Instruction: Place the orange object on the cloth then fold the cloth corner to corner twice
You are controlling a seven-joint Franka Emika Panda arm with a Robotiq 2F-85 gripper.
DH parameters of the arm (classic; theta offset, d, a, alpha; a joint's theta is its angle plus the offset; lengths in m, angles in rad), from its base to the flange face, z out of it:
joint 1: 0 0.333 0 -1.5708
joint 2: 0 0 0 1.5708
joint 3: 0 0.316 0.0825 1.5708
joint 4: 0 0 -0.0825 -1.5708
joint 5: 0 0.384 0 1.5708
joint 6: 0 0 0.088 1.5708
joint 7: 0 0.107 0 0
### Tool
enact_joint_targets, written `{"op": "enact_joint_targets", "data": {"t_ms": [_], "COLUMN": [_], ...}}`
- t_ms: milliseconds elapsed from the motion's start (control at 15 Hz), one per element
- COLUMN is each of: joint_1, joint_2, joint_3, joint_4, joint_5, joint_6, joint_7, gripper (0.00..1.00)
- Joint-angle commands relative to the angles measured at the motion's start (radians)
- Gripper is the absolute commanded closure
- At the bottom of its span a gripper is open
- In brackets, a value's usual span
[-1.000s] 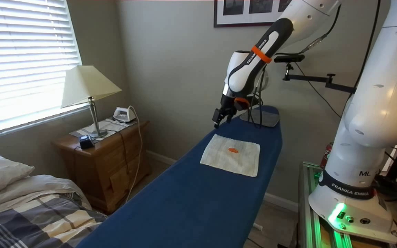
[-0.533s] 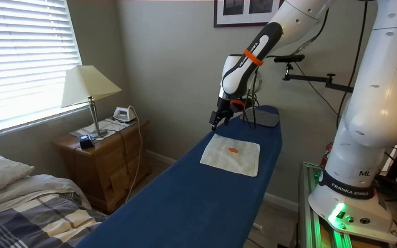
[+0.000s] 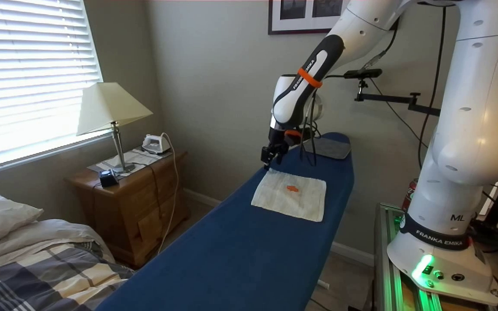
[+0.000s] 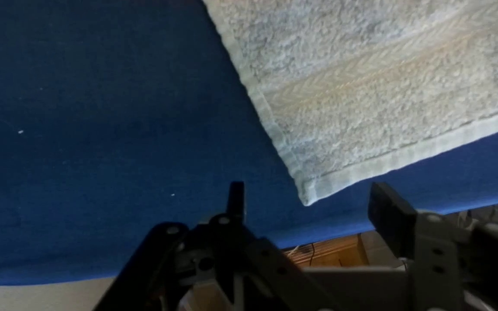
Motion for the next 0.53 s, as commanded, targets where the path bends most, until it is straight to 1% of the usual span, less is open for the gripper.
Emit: {"op": "enact_joint_targets", "data": {"t_ms": [0, 67, 200, 267, 333, 400, 467], "joint_1": [-0.007, -0.007, -0.008, -0.009, -0.009, -0.01, -0.01], "joint_2": [0.029, 0.033, 0.038, 0.041, 0.043, 0.046, 0.048], "joint_3": [0.013, 0.014, 0.015, 0.016, 0.016, 0.016, 0.016], "joint_4": [0.035, 0.037, 0.042, 0.043, 0.044, 0.045, 0.047], "joint_5": [0.043, 0.044, 0.041, 0.041, 0.04, 0.04, 0.039], "joint_6": [-0.023, -0.022, -0.024, -0.024, -0.023, -0.022, -0.022], "joint_7": [-0.04, -0.041, -0.043, -0.044, -0.046, -0.047, -0.047], "gripper": [0.18, 0.12, 0.47, 0.55, 0.58, 0.64, 0.73]}}
